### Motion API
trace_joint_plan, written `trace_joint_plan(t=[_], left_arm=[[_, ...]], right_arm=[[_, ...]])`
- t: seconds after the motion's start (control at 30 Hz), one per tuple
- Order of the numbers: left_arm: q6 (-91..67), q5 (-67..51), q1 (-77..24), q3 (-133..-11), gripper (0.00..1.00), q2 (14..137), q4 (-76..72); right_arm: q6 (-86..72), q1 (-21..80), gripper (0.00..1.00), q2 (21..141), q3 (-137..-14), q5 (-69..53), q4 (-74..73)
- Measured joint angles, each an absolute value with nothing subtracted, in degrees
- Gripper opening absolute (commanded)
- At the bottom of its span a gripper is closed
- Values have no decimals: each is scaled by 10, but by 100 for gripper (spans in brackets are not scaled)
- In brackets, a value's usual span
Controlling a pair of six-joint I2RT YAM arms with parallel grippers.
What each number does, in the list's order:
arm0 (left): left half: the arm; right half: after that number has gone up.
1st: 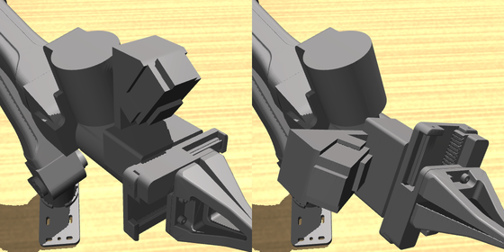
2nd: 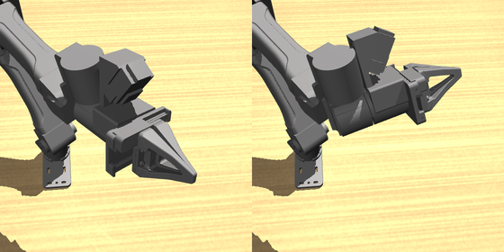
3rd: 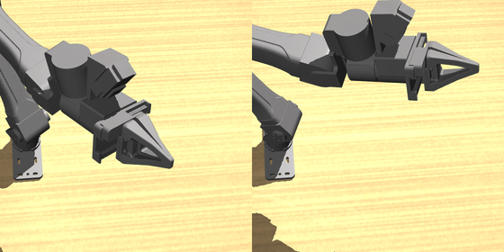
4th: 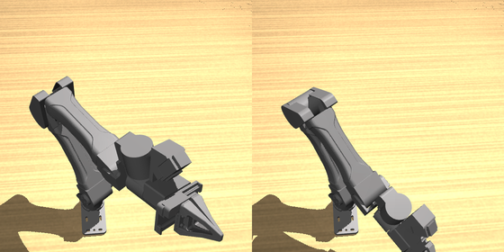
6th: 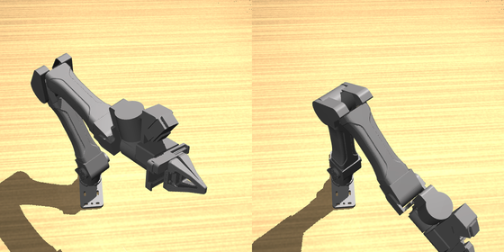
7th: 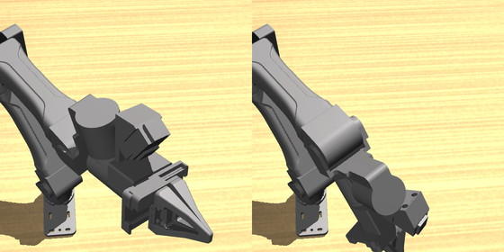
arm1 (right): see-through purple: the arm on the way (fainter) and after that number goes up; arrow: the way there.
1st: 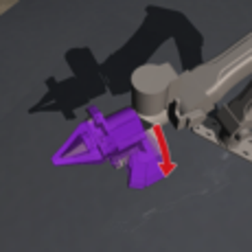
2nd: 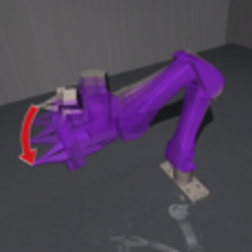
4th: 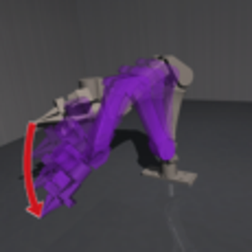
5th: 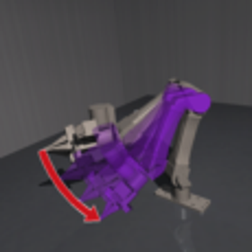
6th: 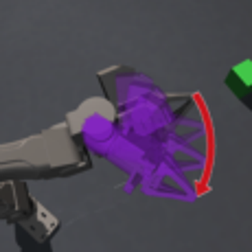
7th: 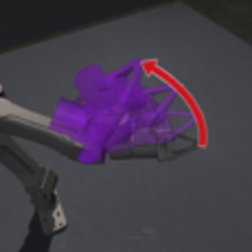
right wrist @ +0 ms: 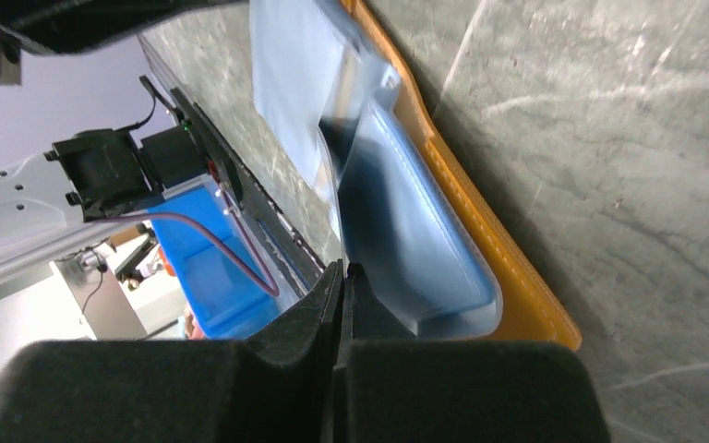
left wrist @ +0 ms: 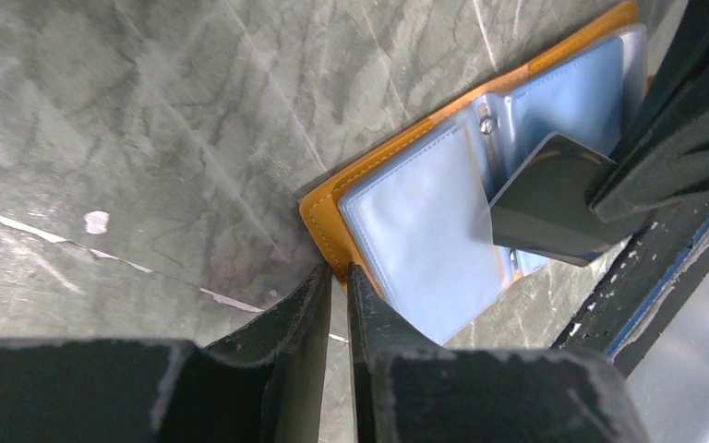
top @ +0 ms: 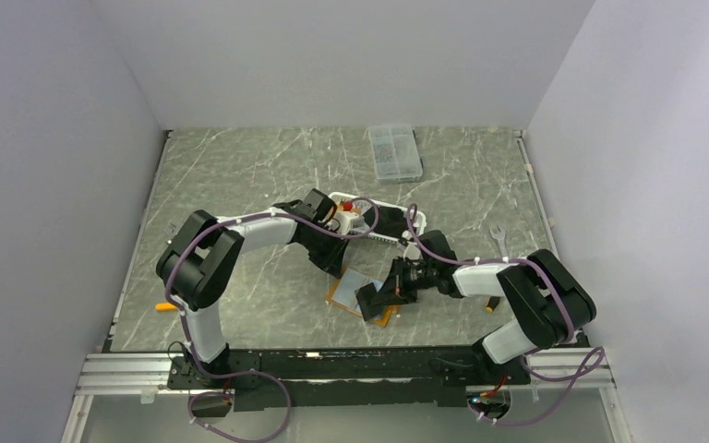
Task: Put the credit cards into the card holder
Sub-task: Insert the credit card into the card holder.
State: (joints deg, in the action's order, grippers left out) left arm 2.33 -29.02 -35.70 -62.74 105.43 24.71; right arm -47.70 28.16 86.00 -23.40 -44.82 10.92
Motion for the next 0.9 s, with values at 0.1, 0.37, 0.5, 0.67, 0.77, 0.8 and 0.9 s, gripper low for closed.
trace_joint_plan(t=[0.1,0.37,0.5,0.67,0.77,0.8,0.9], left_arm=[[21,-303,-357,-621,19,1053,248],[2,-352,-357,-601,19,1053,249],[-13,-369,-356,-594,19,1055,247],[-28,-388,-354,-591,18,1061,247],[-36,-396,-354,-588,18,1063,246],[-37,-397,-354,-588,17,1063,246],[-41,-398,-354,-587,17,1063,246]], right_arm=[[-493,282,0,860,-232,-433,127],[-530,282,0,855,-219,-387,162],[-542,282,0,839,-204,-369,169],[-545,282,0,819,-195,-352,168],[-545,282,0,818,-194,-345,169],[-545,282,0,818,-194,-344,169],[-545,286,0,819,-192,-341,175]])
